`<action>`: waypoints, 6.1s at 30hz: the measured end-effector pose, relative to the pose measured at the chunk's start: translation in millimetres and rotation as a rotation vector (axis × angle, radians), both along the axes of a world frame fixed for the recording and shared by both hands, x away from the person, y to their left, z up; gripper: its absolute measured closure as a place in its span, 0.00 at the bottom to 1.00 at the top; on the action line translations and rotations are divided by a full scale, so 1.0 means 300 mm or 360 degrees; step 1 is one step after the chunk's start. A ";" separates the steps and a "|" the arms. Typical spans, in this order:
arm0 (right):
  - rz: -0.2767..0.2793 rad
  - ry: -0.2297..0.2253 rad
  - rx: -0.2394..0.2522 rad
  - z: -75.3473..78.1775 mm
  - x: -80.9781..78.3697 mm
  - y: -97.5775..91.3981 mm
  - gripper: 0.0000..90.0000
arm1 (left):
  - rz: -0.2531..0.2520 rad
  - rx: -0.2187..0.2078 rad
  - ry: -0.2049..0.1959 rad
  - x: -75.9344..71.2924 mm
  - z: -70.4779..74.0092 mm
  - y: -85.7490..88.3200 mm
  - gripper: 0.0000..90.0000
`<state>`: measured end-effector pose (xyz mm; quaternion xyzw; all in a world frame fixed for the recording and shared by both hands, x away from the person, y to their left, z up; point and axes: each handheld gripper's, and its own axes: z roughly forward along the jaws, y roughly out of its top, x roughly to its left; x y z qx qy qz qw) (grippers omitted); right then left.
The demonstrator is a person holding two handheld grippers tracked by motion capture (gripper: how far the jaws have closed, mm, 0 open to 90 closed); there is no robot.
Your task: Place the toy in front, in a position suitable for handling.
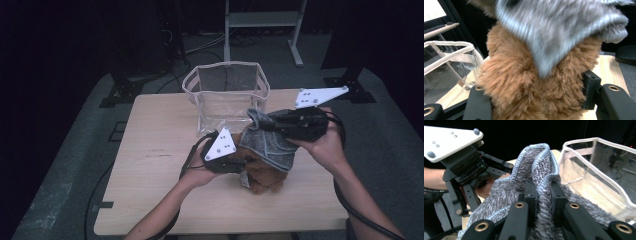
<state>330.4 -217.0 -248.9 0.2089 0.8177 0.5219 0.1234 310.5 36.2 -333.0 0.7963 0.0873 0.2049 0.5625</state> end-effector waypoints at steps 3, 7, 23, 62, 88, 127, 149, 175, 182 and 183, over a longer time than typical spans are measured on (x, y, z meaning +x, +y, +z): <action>-0.0042 0.0013 0.0072 -0.010 -0.003 -0.053 0.88 | 0.0000 0.0000 -0.0002 0.000 0.002 -0.003 0.43; -0.0086 0.0022 0.0137 -0.024 -0.010 -0.112 0.87 | 0.0007 -0.0006 -0.0008 -0.002 0.010 -0.014 0.43; 0.0088 0.0078 0.0408 -0.139 0.004 -0.039 0.87 | 0.0035 0.0096 0.0057 -0.045 0.000 0.102 0.21; -0.0199 0.0251 0.0049 -0.368 0.122 -0.048 0.87 | 0.0226 -0.0059 0.0296 0.014 -0.239 0.323 0.18; -0.0143 0.0374 0.0124 -0.482 0.105 -0.013 0.87 | 0.0269 0.0161 0.0307 0.012 -0.284 0.380 0.20; -0.0071 0.0308 0.0167 -0.509 0.058 0.063 0.87 | 0.0045 0.0157 0.0195 -0.015 -0.212 0.328 0.19; -0.0097 0.0341 0.0365 -0.465 0.005 -0.181 0.87 | -0.0173 0.0479 0.0191 0.047 -0.202 0.007 0.15; -0.0118 0.0370 0.0380 -0.500 0.013 -0.211 0.87 | -0.0038 0.0945 0.0213 0.174 -0.216 -0.128 0.30; -0.0124 0.0398 0.0400 -0.513 0.022 -0.222 0.87 | 0.0036 0.0941 0.0159 0.162 -0.193 -0.124 0.61; -0.0126 0.0401 0.0402 -0.512 0.023 -0.224 0.87 | 0.0027 0.0897 0.0172 0.160 -0.188 -0.117 0.62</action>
